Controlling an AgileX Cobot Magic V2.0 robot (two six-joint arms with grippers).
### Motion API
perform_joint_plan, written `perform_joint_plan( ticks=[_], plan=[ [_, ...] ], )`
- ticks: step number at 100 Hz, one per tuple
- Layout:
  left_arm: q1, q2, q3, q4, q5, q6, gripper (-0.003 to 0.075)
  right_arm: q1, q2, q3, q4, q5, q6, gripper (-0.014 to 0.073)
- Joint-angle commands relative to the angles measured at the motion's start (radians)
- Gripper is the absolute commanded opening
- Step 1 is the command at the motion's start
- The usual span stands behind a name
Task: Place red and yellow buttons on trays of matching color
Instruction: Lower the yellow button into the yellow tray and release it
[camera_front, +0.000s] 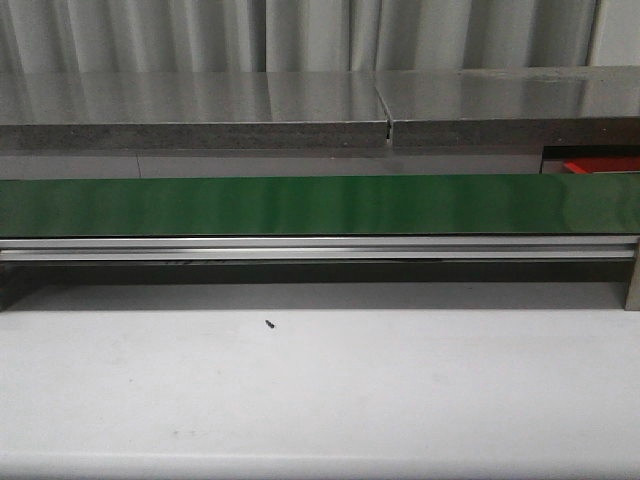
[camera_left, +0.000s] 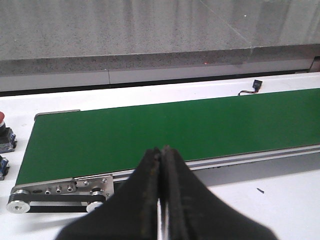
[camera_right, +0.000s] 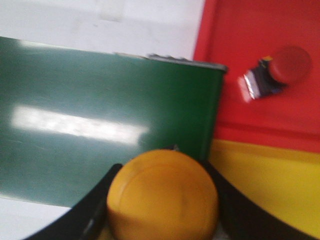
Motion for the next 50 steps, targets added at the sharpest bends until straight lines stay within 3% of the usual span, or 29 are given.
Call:
perform_joint_plan(
  ticks=[1, 27, 50],
  plan=[
    [-0.009, 0.001, -0.027, -0.025, -0.066, -0.007, -0.0019, -0.075, -0.051, 0.024, 0.004, -0.057, 0.011, 0.0202],
    [-0.009, 0.001, -0.027, -0.025, -0.066, -0.007, -0.0019, -0.221, -0.017, 0.181, 0.007, -0.235, 0.016, 0.0202],
    [-0.009, 0.001, -0.027, -0.025, -0.066, -0.007, -0.0019, -0.236, 0.061, 0.192, 0.048, -0.296, 0.016, 0.0202]
  ],
)
